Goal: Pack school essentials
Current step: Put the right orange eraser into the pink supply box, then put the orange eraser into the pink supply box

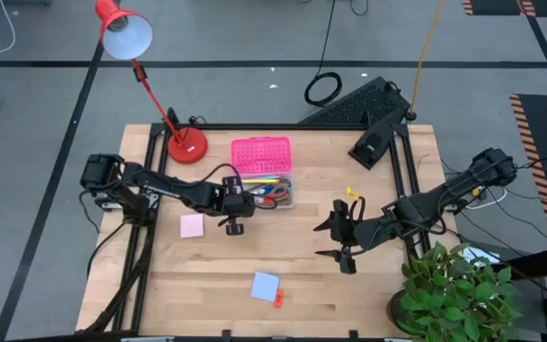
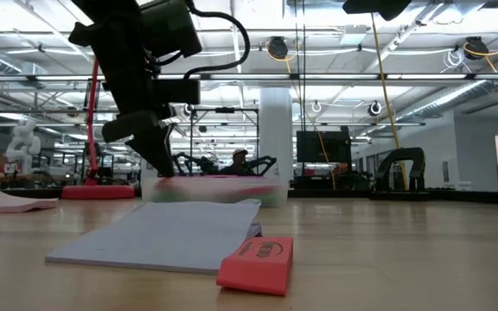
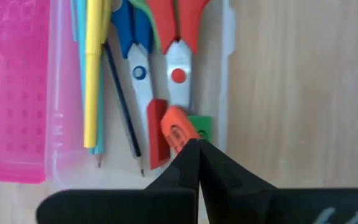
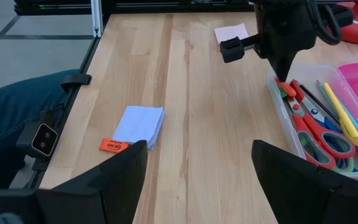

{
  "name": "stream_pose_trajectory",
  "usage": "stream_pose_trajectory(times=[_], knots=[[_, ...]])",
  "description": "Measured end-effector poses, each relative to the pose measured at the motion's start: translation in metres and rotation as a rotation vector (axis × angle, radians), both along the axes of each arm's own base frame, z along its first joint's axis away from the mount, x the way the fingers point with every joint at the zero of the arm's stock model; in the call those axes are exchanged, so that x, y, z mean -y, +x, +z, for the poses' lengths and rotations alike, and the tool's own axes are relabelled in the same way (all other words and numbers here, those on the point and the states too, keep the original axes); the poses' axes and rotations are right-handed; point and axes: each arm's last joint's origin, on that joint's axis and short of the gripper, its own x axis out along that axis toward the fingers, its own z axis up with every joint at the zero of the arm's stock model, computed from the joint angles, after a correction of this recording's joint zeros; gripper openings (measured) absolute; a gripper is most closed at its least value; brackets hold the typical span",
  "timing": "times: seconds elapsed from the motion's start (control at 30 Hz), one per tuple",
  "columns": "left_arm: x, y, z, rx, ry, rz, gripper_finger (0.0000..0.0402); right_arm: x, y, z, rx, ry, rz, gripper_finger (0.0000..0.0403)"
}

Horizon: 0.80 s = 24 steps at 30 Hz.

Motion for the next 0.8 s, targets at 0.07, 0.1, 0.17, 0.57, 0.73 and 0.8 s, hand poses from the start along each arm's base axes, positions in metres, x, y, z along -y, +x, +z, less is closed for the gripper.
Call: stream_pose_trajectory(times=[0.07, 0.1, 0.17, 0.57, 0.73, 0.8], knots=[[-0.002, 0.0, 0.0, -0.004, 0.005, 0.009, 0.0006, 0.0, 0.0, 0.0, 0.0, 0.0, 0.0, 0.0281], [-0.004, -0.001, 0.0, -0.008, 0.005, 0.017, 0.0008, 0.0, 0.0, 0.0, 0.0, 0.0, 0.0, 0.0281], [-0.007, -0.003, -0.001, -0.028, 0.009, 0.043, 0.001, 0.0, 0.0, 0.0, 0.0, 0.0, 0.0, 0.0281], [-0.009, -0.002, 0.004, -0.001, 0.023, 0.04, 0.0007, 0.0, 0.0, 0.0, -0.001, -0.001, 0.004, 0.0281], [0.015, -0.004, 0.031, 0.108, 0.006, -0.026, 0.0005, -0.001, 0.002, -0.001, 0.009, 0.014, -0.003, 0.0281], [0.028, -0.007, 0.043, 0.168, -0.009, -0.061, 0.0008, -0.004, 0.007, -0.004, 0.009, 0.02, -0.005, 0.0281]])
